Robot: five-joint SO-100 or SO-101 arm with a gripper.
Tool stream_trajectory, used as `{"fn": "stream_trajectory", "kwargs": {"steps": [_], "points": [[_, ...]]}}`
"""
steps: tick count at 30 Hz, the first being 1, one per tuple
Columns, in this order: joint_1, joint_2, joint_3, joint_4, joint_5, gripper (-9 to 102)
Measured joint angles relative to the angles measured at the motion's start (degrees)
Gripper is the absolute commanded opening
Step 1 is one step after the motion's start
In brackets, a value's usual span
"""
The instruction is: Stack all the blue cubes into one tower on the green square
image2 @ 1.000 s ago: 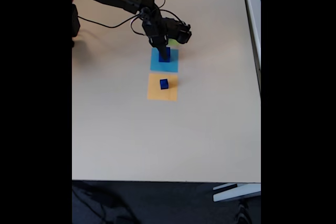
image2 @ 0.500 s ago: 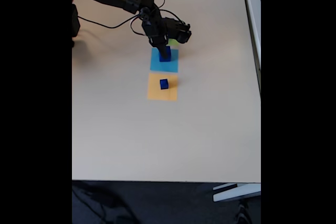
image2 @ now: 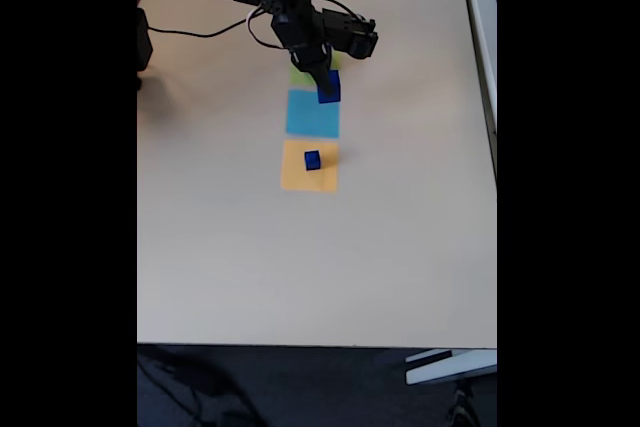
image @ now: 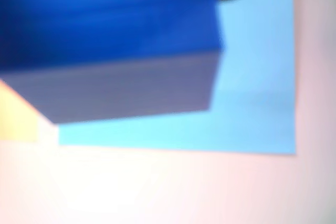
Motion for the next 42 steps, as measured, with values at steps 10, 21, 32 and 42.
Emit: {"fn": "stream_trajectory", "kwargs": {"steps": [10, 21, 32, 42], "points": [[-8.00, 0.00, -7.56, 4.83, 10.02, 2], [-14.68, 0.00, -7.73, 6.42, 19.78, 1], [-17.40, -1.85, -5.80, 6.42, 24.79, 1], [-18.02, -3.78, -4.92, 6.42, 23.64, 0]]}}
